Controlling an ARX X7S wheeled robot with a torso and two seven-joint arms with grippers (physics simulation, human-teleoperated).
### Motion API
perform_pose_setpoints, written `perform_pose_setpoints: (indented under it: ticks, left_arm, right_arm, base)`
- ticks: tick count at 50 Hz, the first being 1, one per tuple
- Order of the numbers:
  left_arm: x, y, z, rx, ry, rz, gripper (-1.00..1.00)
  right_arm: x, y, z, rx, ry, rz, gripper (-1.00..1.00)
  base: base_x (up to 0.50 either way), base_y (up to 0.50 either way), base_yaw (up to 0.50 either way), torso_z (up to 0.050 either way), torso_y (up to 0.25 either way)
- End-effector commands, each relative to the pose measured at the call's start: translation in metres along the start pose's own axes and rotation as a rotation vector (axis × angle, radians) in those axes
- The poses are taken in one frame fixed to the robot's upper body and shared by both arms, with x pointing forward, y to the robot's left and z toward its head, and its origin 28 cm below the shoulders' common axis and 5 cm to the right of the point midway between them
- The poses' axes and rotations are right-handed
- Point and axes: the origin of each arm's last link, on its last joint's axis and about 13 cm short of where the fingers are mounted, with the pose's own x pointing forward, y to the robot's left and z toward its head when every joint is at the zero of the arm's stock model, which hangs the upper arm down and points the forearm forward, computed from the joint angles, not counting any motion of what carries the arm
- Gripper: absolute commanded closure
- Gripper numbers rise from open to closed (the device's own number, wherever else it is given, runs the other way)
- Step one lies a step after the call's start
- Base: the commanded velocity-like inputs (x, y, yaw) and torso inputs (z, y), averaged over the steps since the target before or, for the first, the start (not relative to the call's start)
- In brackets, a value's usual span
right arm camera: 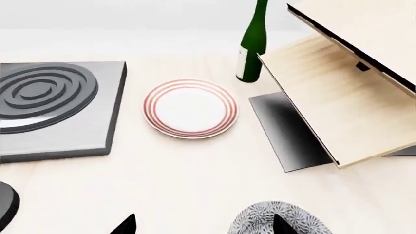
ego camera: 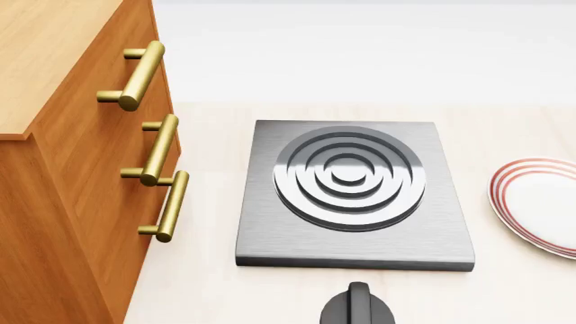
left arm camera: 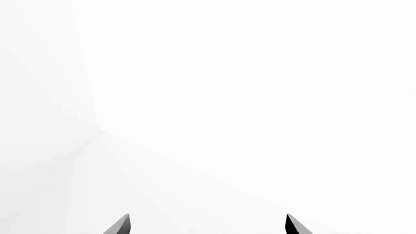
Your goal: Put the bowl on the stove.
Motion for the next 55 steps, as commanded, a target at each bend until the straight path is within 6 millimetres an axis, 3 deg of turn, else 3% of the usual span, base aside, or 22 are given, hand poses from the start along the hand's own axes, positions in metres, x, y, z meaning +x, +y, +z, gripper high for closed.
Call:
perform_pose_setpoints:
  ticks: [1, 29, 41, 55]
  left_arm:
    - [-0.001, 0.000, -0.001, 0.000, 0.004, -0.001, -1.00]
    - [-0.001, -0.001, -0.001, -0.001, 0.006, -0.002, -1.00]
    - [-0.001, -0.001, -0.001, -0.005, 0.005, -0.003, -1.00]
    - [-0.001, -0.002, 0.000, -0.007, 0.005, -0.007, -1.00]
  right_arm:
    - [0.004, -0.002, -0.006, 0.043, 0.070, 0.004, -1.00]
    - [0.045, 0.003, -0.026, 0.017, 0.173, -0.001, -1.00]
    - [0.055, 0.002, -0.031, 0.043, 0.178, 0.005, -1.00]
    - [0.065, -0.003, -0.052, 0.088, 0.213, -0.068, -1.00]
  base:
    - [0.00, 0.00, 0.00, 0.000, 0.000]
    - [0.00, 0.00, 0.00, 0.000, 0.000]
    - [0.00, 0.00, 0.00, 0.000, 0.000]
    - [0.00, 0.00, 0.00, 0.000, 0.000]
